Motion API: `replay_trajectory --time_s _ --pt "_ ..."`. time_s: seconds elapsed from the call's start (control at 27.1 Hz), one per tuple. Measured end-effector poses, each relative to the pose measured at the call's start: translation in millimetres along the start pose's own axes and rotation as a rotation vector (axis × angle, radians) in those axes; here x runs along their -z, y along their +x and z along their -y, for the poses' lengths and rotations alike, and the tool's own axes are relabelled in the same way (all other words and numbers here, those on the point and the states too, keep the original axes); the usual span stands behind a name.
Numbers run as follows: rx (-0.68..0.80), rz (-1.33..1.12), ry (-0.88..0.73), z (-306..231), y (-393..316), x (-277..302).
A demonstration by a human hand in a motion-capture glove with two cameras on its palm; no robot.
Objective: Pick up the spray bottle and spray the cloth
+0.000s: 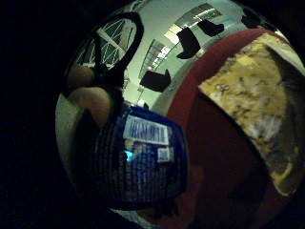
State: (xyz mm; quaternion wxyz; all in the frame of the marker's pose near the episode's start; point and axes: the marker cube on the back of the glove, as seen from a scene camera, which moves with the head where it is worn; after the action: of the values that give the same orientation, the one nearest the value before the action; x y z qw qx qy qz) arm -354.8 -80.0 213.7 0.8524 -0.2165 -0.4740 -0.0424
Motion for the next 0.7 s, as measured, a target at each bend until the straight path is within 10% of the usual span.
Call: replay_trajectory --time_s 0.7 --pt "0.006 -0.149 -0.19 -32.0 2.1 -6.0"
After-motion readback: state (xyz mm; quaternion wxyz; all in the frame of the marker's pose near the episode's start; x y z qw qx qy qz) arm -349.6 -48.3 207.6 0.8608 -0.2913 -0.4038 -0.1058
